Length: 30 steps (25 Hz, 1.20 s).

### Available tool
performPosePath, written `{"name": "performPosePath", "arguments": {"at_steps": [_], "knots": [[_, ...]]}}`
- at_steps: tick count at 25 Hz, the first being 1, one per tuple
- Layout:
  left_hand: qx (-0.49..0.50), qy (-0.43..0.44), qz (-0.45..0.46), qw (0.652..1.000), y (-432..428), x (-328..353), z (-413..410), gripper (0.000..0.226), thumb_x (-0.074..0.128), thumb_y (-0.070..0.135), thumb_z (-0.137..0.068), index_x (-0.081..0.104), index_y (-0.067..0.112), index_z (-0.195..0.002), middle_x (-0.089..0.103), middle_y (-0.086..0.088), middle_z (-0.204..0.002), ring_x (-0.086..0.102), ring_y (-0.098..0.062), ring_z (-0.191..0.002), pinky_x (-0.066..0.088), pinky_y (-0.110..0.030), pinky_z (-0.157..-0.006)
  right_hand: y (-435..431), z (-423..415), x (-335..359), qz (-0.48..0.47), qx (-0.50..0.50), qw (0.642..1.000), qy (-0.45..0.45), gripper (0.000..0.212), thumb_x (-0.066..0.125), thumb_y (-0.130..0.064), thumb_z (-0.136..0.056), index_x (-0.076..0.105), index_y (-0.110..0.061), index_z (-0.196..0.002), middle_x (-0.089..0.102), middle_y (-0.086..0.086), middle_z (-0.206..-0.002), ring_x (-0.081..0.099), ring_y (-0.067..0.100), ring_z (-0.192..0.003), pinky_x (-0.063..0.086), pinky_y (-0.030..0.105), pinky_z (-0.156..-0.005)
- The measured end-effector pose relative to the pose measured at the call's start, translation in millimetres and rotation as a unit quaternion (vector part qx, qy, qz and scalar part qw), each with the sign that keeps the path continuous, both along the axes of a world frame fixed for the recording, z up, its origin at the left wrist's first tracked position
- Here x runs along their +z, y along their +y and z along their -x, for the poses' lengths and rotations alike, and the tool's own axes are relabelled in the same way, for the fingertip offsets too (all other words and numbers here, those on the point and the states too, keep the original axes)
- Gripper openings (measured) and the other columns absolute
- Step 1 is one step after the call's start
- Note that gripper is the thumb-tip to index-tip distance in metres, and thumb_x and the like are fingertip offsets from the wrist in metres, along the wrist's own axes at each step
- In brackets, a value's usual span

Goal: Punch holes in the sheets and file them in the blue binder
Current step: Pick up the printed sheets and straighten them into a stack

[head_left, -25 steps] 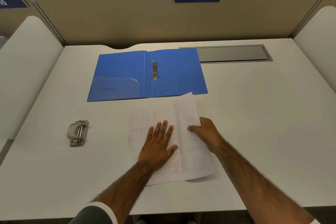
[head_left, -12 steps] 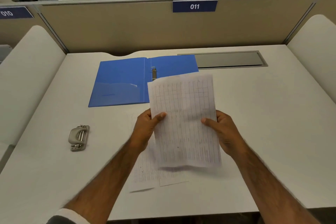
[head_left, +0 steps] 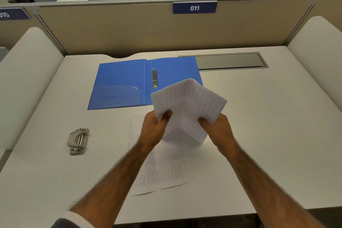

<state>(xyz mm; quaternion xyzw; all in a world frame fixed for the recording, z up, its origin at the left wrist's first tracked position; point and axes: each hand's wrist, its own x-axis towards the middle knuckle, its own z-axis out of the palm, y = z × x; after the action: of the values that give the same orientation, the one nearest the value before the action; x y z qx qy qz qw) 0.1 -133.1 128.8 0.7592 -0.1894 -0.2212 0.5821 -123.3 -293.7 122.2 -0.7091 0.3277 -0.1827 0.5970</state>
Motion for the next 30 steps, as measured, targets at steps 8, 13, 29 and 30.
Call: {"name": "performPosePath", "arguments": {"at_steps": [8,13,29,30], "knots": [[-0.014,-0.006,-0.012,1.0,-8,-8,-5,0.032,0.059,0.038,-0.092,0.059,0.022,-0.12,0.068,0.003,-0.103,0.068,-0.016,-0.094,0.059,-0.04,-0.087,-8,-2,-3,0.017,-0.011,1.0,0.008,0.02,0.07,-0.02,-0.086,0.064,-0.016,-0.104,0.07,0.005,-0.093,0.069,0.024,-0.09,0.06,0.034,-0.069],[-0.001,-0.033,-0.024,0.999,-13,-10,-4,0.034,0.055,0.034,-0.096,0.06,0.015,-0.124,0.067,0.002,-0.103,0.066,-0.014,-0.091,0.056,-0.034,-0.087,-11,-1,-6,0.03,-0.035,0.999,-0.004,0.007,0.066,-0.02,-0.09,0.062,-0.021,-0.096,0.067,0.001,-0.087,0.068,0.02,-0.085,0.059,0.03,-0.067],[0.075,-0.07,-0.141,0.985,65,-18,-19,0.027,0.059,0.033,-0.095,0.061,0.016,-0.116,0.063,0.008,-0.106,0.06,-0.001,-0.079,0.048,-0.013,-0.07,33,-40,-20,-0.027,0.059,0.997,0.045,0.031,0.067,-0.024,-0.088,0.063,-0.018,-0.118,0.07,-0.002,-0.109,0.069,0.017,-0.095,0.058,0.042,-0.085],[0.085,-0.069,-0.156,0.982,72,-23,-17,0.028,0.059,0.031,-0.095,0.06,0.015,-0.117,0.062,0.008,-0.105,0.058,0.001,-0.078,0.05,-0.016,-0.072,38,-43,-29,-0.039,0.068,0.995,0.059,0.032,0.068,-0.023,-0.087,0.064,-0.017,-0.118,0.07,-0.001,-0.11,0.069,0.017,-0.095,0.058,0.043,-0.087]]}}
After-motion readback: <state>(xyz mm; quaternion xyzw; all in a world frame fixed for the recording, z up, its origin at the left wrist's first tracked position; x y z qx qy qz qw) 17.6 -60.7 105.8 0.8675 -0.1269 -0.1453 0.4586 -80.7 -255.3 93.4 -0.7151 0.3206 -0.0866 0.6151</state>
